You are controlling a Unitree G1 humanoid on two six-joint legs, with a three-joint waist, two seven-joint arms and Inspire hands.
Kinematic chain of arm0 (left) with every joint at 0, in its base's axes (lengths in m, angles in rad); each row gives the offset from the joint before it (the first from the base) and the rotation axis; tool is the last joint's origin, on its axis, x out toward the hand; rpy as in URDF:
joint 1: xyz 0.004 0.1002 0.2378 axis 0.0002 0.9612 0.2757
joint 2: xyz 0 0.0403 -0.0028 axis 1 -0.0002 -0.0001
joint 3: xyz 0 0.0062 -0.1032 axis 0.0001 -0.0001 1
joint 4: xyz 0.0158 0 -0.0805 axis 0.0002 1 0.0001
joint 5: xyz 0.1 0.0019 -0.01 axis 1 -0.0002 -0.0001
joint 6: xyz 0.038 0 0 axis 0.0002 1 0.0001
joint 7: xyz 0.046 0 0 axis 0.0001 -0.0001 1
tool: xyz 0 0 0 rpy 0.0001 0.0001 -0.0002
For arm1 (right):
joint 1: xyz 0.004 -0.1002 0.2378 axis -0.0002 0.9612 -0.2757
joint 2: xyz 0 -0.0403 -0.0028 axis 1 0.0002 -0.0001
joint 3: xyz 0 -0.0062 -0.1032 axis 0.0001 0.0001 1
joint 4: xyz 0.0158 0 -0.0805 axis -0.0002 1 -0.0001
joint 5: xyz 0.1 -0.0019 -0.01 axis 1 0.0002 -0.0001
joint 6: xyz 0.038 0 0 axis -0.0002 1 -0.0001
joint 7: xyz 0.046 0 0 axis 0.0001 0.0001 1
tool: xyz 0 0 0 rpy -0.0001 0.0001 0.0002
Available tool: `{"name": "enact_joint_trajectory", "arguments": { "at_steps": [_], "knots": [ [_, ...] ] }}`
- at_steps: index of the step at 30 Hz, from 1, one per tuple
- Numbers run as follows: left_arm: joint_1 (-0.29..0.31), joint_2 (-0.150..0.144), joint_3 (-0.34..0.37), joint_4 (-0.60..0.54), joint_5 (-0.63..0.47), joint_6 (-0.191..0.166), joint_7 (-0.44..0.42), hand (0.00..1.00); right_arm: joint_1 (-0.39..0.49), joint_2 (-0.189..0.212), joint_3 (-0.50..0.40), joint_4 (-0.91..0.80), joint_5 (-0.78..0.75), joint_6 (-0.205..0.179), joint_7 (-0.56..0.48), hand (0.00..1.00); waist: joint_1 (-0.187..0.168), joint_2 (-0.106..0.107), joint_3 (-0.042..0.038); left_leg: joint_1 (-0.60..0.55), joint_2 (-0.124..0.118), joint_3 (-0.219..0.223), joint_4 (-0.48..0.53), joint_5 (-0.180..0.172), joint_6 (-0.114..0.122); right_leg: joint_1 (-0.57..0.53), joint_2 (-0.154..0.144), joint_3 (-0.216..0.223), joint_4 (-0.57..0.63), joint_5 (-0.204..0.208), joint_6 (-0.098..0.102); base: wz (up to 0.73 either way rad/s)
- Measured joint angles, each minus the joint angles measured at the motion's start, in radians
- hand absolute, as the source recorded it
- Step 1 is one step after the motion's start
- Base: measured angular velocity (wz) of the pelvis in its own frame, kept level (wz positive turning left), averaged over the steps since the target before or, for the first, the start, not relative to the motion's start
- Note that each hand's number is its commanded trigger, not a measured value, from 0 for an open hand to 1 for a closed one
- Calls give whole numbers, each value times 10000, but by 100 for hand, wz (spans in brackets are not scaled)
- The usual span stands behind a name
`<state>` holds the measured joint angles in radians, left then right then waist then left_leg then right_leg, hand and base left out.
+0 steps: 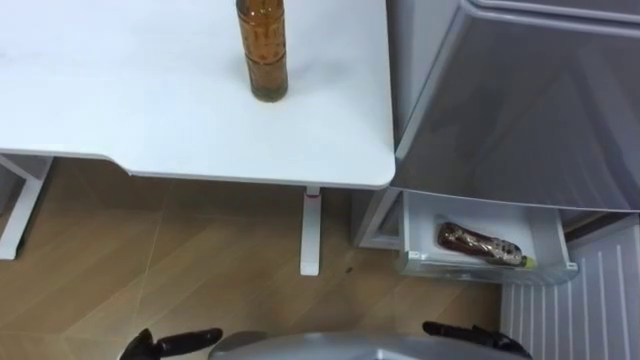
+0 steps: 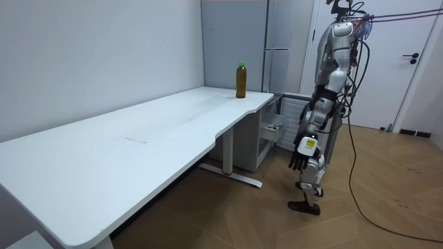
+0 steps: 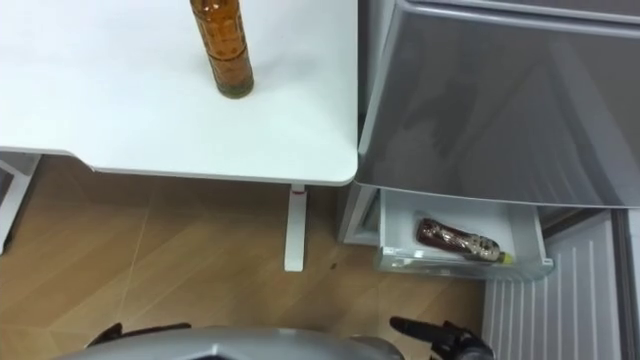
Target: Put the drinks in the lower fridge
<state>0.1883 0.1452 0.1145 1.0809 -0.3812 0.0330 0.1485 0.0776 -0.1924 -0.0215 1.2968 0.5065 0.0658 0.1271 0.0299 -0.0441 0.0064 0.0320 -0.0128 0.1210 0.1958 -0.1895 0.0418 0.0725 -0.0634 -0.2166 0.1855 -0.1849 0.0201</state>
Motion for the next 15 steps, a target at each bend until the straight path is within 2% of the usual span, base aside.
{"name": "enact_joint_trajectory", "arguments": {
  "at_steps": [2,5,8,10,13,15],
  "knots": [
    [-8,-135,260,0,-33,0,11,0,23,10,-4,3,-111,8,74,0,-4,5,48,99,-1,29,-73,-2,-1,66,3,29,-6,1,1,-5],
    [-95,-216,263,-21,-397,4,171,0,22,23,-1,5,-104,7,52,0,-40,84,64,100,16,29,28,-126,-13,191,32,49,-39,-3,7,-1],
    [-215,-226,617,-546,-495,-16,589,0,74,143,-54,5,-231,-15,49,0,-123,131,58,112,10,-25,180,-200,-24,342,74,25,-176,3,16,6],
    [-305,-224,783,-848,-617,-242,862,0,110,248,-125,-8,-350,-47,38,0,-138,156,44,159,10,-13,172,-198,-26,348,82,58,-170,3,16,-2],
    [-314,-296,769,-1530,-637,-440,1349,0,110,303,-108,-6,-437,-64,63,0,-220,194,0,225,14,-11,187,-193,-24,369,84,128,-157,3,15,-2],
    [-328,-411,791,-1881,-610,-493,1682,0,124,309,-106,15,-578,-127,61,0,-256,235,5,348,15,-40,112,-196,-24,477,82,127,-173,3,16,-2]
  ]
}}
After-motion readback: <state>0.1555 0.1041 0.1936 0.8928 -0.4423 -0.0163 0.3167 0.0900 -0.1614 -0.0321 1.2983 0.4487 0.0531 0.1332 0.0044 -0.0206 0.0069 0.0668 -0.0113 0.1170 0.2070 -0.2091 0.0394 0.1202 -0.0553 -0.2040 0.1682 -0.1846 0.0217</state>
